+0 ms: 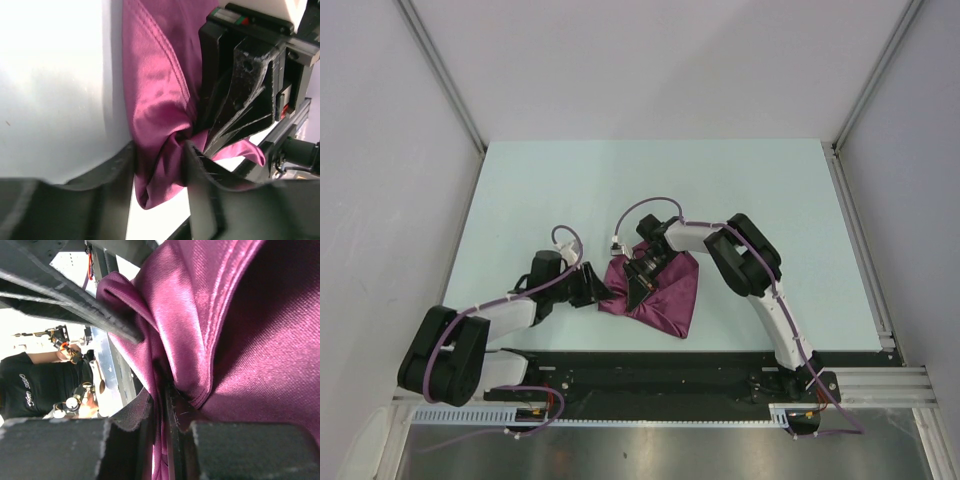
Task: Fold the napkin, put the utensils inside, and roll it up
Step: Roll the napkin at the center of the board.
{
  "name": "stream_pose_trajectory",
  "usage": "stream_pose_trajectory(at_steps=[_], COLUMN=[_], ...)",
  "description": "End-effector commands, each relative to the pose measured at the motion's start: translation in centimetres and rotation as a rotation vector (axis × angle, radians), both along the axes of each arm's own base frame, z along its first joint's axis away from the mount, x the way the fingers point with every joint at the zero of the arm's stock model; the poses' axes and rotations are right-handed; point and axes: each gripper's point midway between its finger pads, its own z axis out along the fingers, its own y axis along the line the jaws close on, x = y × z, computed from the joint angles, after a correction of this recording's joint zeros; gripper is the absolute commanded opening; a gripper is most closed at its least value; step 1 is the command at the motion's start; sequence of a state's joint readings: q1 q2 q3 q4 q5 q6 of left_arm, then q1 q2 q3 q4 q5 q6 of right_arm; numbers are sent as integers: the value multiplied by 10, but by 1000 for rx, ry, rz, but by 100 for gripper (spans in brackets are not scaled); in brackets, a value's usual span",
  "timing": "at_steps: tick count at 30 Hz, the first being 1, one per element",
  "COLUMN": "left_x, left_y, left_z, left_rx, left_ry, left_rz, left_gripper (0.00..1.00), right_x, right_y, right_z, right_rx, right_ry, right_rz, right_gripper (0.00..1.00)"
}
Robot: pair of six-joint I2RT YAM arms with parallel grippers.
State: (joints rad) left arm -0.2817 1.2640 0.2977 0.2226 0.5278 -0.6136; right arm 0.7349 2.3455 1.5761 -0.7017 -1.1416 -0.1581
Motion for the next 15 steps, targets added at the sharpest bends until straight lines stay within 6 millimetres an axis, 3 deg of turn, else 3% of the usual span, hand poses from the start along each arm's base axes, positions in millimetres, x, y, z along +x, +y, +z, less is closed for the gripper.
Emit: stream_pose_trajectory(at_steps=[1, 2, 3, 6, 9, 10, 15], left_x=[-5, -5, -4, 0, 4, 2, 8], left_y=[-7, -7, -7, -5, -4, -3, -3], left_z=[3, 3, 3, 2, 1, -1, -5], left_rx=[-35, -38, -36, -18, 3, 13, 40], left_ry=[2, 4, 3, 10, 28, 47, 92], left_rz=[-29, -30, -28, -17, -6, -5, -4], left_gripper=[34, 28, 15, 0, 0, 0, 0], right_x=[-3, -2, -2, 7, 17, 23, 47], right_y=[-11, -11, -11, -7, -4, -4, -8], right_z=[-26, -26, -26, -10, 9, 26, 65], right_rx=[-110, -110, -111, -89, -77, -60, -76], right_ry=[-3, -7, -6, -31, -78, -118, -305], right_rz=[4, 3, 0, -16, -42, -57, -156], right_gripper=[15, 15, 15, 24, 41, 44, 59])
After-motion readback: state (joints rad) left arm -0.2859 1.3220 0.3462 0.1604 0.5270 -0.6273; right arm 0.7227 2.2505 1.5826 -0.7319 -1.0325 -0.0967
